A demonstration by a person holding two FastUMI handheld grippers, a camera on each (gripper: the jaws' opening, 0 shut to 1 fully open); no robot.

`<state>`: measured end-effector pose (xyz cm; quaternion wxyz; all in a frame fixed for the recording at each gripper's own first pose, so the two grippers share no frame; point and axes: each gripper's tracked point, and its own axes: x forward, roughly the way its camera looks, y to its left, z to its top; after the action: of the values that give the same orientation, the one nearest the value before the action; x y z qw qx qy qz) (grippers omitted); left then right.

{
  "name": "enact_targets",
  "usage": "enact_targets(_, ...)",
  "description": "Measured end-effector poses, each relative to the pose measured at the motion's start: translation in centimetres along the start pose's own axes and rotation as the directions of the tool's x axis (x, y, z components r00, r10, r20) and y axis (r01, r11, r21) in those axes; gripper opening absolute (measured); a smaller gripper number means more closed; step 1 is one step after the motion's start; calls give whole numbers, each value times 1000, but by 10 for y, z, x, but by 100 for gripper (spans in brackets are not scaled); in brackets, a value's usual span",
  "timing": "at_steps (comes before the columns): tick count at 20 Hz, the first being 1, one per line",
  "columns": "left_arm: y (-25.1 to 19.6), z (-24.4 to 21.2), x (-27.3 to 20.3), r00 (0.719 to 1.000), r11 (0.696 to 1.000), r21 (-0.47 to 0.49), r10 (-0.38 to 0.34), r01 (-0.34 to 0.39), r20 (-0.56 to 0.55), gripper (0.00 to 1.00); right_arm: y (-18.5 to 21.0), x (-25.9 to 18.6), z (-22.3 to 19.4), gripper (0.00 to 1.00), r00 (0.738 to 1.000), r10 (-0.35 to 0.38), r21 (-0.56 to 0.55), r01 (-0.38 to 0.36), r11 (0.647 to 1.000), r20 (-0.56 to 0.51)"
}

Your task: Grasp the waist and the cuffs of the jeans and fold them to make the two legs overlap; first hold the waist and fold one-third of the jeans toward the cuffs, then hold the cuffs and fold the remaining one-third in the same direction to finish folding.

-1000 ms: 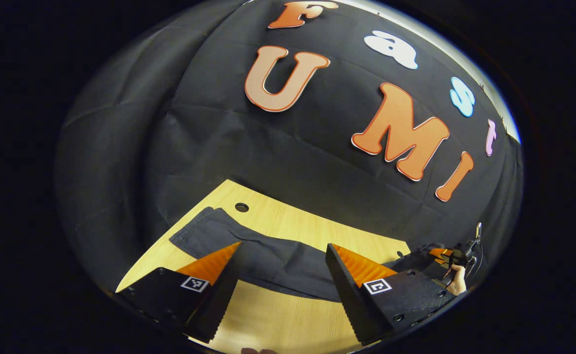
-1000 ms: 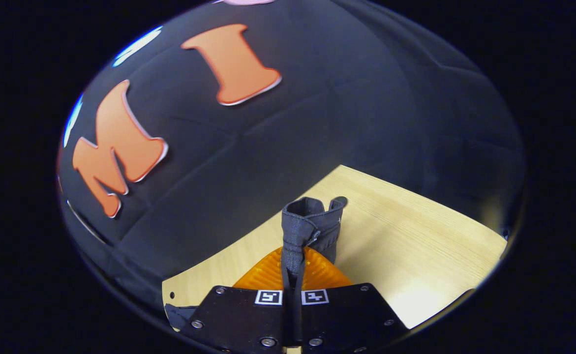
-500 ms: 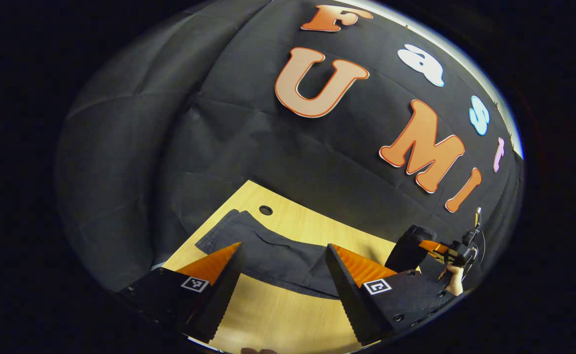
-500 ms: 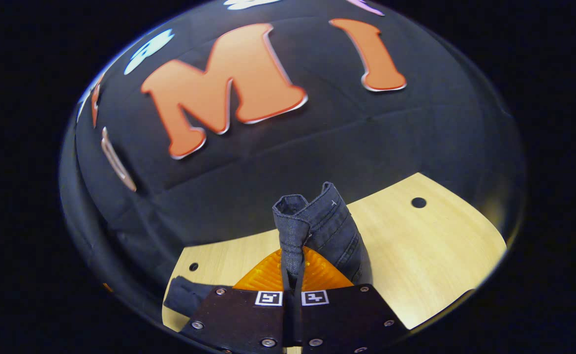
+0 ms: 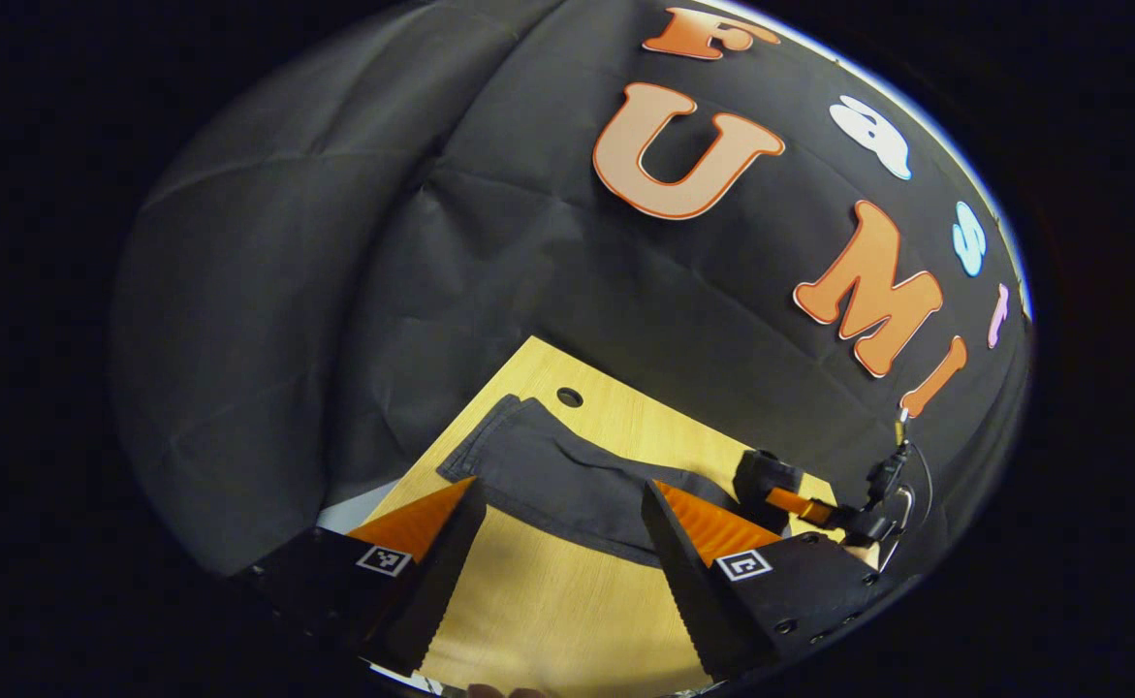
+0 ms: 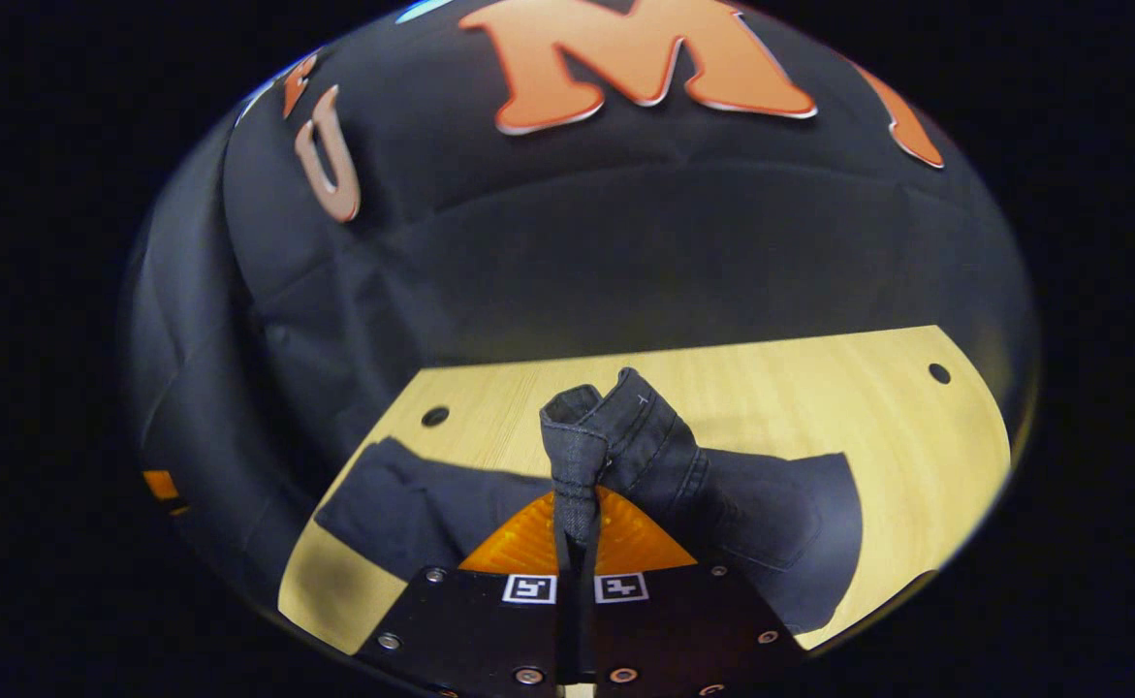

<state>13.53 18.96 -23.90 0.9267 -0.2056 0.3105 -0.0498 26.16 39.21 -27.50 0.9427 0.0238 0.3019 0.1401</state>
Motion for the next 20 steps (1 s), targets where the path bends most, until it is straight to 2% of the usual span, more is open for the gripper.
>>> enact_targets(3,8,-4,7,1000,1000,-22,4,-4,-10,98,11,35,-16,1,998,5,-50,-8,999,-62)
enact_targets(6,13,-8,13,1000,999,-50,-1,0,-29,98,16,44,-23,2,996,14,-66,-21,998,-94)
enact_targets(7,12,-10,16,999,998,-63,-7,4,-37,98,23,43,-21,10,991,68,-35,-72,997,-111)
enact_targets(8,12,-13,19,999,997,-74,-12,9,-48,98,29,41,-24,13,986,106,-11,-108,994,-125)
enact_targets(9,12,-15,22,998,997,-83,-14,10,-54,98,33,38,-22,46,983,129,-8,-132,991,-127)
enact_targets(13,16,-21,29,998,994,-108,1,-7,-60,98,34,18,-18,99,982,138,-7,-141,990,-127)
enact_targets(16,22,-27,38,997,977,-211,1,-17,-73,98,27,0,-3,99,975,188,99,-176,979,-120)
enact_targets(18,28,-34,46,996,942,-336,-3,-26,-84,98,15,-12,12,98,976,193,153,-177,972,-101)
enact_targets(20,43,-43,61,995,891,-451,5,-49,-97,98,1,-21,21,99,978,191,177,-173,969,-86)
